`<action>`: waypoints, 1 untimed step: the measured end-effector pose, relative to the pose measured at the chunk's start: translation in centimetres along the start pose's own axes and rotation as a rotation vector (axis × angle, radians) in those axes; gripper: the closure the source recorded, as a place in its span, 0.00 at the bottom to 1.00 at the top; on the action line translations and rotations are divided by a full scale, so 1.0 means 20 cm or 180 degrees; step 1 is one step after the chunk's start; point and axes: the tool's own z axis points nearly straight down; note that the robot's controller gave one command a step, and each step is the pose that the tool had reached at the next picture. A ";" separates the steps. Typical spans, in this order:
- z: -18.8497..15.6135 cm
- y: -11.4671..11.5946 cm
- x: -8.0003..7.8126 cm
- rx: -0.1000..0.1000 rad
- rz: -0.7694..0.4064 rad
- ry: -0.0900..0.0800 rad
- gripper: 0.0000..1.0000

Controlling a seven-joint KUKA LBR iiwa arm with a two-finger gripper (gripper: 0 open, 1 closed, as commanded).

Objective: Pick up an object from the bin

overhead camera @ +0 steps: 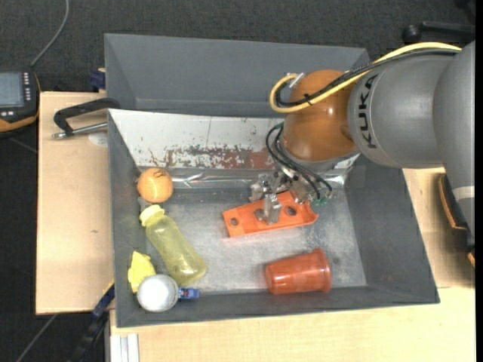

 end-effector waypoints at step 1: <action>0.00 0.00 0.00 -0.0001 0.0000 0.0000 1.00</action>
Offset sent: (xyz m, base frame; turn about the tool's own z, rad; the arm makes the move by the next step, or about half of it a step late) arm -0.0003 -0.0083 0.1111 -0.0219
